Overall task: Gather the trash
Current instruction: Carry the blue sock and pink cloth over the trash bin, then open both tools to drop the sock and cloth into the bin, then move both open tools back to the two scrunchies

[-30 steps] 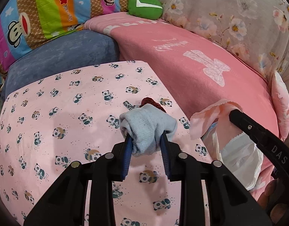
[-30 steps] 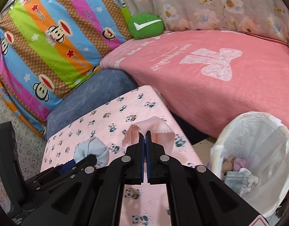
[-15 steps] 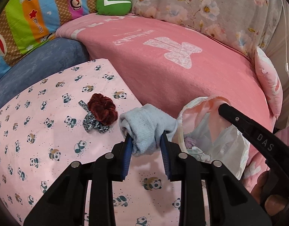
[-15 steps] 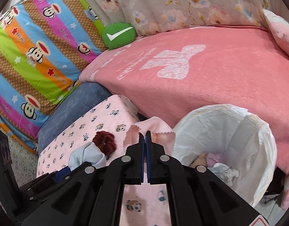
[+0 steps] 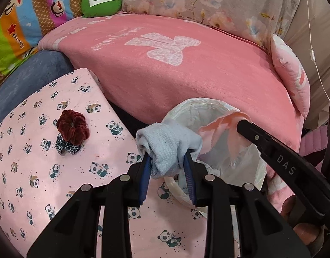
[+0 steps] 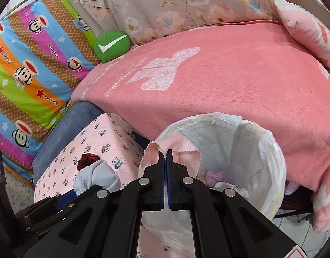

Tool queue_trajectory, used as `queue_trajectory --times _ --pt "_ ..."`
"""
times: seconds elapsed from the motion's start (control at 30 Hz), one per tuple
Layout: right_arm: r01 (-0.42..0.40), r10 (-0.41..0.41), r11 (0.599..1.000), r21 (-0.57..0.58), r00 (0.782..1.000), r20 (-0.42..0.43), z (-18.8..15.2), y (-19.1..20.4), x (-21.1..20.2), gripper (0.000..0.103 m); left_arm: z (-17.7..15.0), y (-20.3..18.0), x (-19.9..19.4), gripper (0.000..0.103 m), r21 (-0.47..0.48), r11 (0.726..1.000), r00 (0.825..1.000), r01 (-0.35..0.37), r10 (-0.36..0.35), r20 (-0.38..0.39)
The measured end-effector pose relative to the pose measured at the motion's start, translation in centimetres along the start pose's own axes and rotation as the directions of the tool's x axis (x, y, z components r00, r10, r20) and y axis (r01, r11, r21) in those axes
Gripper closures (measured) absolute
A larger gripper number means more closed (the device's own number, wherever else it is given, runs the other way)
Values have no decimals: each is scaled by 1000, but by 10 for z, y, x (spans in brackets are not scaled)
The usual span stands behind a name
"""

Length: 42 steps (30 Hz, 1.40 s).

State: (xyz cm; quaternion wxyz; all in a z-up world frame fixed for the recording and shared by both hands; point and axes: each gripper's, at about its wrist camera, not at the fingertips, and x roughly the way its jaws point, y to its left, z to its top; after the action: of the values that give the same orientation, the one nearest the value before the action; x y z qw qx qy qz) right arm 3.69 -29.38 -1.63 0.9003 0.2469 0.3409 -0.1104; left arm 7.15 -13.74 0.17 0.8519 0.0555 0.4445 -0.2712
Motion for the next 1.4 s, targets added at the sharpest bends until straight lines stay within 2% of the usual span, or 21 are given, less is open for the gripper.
queue_trajectory --times 0.3,0.43,0.5,0.57,0.63,1.07,1.4 --pt "35 -36 999 39 999 15 1 -22 -6 94 3 -23 7 72 36 999 1000 27 -26 -9" --pt "43 -45 998 45 999 25 3 -26 -8 92 3 -26 8 63 34 999 1000 28 -27 -6" --pt "44 -46 998 48 999 30 5 -28 -9 88 3 -27 7 58 39 999 1000 21 -21 1" --pt "45 -47 998 53 998 37 6 -30 -11 84 3 -26 6 47 33 999 1000 17 -18 7" --pt "45 -47 997 55 998 41 7 -31 -12 83 4 -25 4 44 26 1000 1000 17 -17 17" --pt "33 -34 999 20 999 37 9 -15 -14 78 3 2 -3 43 -35 999 1000 -3 3 25" --pt "10 -10 999 -35 1000 11 -1 21 -6 72 -4 41 -10 43 -114 992 998 -49 52 28"
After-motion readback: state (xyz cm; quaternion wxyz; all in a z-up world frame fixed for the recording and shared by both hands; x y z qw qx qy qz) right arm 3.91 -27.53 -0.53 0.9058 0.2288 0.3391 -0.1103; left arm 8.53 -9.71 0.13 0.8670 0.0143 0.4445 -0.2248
